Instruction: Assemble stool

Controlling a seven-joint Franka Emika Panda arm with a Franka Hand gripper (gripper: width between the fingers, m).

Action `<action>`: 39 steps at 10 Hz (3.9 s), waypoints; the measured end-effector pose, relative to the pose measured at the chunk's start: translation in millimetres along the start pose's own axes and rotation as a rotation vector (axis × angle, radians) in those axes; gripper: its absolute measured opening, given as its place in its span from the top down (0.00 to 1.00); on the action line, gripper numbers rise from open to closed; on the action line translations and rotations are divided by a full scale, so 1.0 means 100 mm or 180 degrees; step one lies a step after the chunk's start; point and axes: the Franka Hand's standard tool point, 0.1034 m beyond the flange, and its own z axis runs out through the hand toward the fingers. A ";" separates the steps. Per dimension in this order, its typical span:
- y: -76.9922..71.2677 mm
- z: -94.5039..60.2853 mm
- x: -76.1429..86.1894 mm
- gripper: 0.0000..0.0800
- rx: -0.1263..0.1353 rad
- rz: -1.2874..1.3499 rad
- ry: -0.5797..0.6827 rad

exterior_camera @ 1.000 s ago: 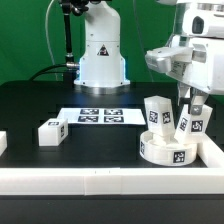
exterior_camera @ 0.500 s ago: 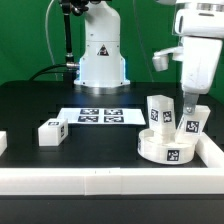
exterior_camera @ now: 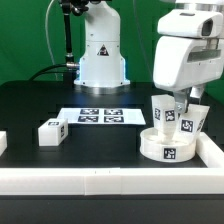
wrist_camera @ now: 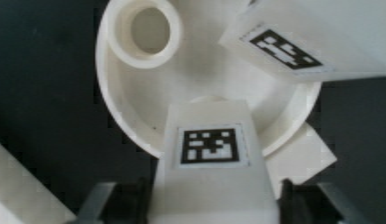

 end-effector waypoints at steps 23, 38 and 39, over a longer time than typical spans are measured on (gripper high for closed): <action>0.94 -0.11 -1.16 0.19 -0.0032 0.0540 -0.0135; 1.40 0.28 -1.92 0.19 0.0472 0.2794 -0.0334; 1.41 0.28 -1.93 0.19 0.0471 0.2796 -0.0334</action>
Offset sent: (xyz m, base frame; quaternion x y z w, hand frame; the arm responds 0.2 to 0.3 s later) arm 0.0000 0.0000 0.0000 0.0000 0.0000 0.0650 0.9979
